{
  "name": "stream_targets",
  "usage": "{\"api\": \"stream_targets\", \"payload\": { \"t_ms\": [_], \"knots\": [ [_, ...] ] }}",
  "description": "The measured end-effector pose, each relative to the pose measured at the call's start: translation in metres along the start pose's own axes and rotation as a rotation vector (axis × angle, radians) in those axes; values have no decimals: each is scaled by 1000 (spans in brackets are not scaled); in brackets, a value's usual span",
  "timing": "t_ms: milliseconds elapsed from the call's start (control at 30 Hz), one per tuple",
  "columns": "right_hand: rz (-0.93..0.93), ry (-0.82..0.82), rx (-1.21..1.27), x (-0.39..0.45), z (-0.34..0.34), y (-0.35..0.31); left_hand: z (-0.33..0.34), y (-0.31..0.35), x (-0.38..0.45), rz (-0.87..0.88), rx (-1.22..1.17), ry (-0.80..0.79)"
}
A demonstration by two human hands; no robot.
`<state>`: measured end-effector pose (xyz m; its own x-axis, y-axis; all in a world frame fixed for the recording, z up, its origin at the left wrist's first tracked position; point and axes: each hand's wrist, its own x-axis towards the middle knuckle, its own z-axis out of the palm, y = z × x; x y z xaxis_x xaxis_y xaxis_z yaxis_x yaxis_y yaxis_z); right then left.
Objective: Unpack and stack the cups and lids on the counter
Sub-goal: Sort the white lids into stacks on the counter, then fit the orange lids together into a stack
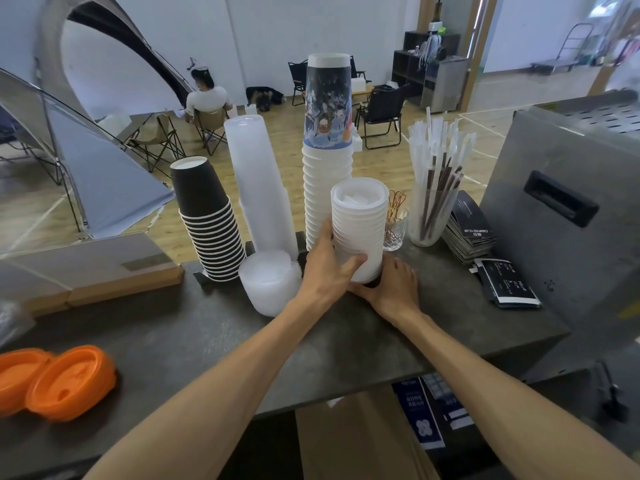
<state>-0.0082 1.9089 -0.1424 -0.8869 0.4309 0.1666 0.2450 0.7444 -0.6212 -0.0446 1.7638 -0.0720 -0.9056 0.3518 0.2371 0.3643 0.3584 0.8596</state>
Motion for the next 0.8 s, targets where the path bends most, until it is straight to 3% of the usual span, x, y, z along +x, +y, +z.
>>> {"api": "stream_targets", "payload": {
  "t_ms": [133, 233, 400, 533, 800],
  "knots": [
    [-9, 45, 64, -6, -6, -6, -2, 3, -2, -5, 59, 3],
    [-2, 181, 158, -21, -19, -18, -7, 12, -15, 2, 108, -4],
    [-319, 421, 229, -56, -28, -47, -34, 29, -66, 50, 174, -47],
    [-534, 363, 305, -69, -8, -92, -78, 29, -89, 99, 295, 20],
    [-696, 131, 433, -106, 54, -210, -196, -4, -142, 69, 430, 201]
  ]
}}
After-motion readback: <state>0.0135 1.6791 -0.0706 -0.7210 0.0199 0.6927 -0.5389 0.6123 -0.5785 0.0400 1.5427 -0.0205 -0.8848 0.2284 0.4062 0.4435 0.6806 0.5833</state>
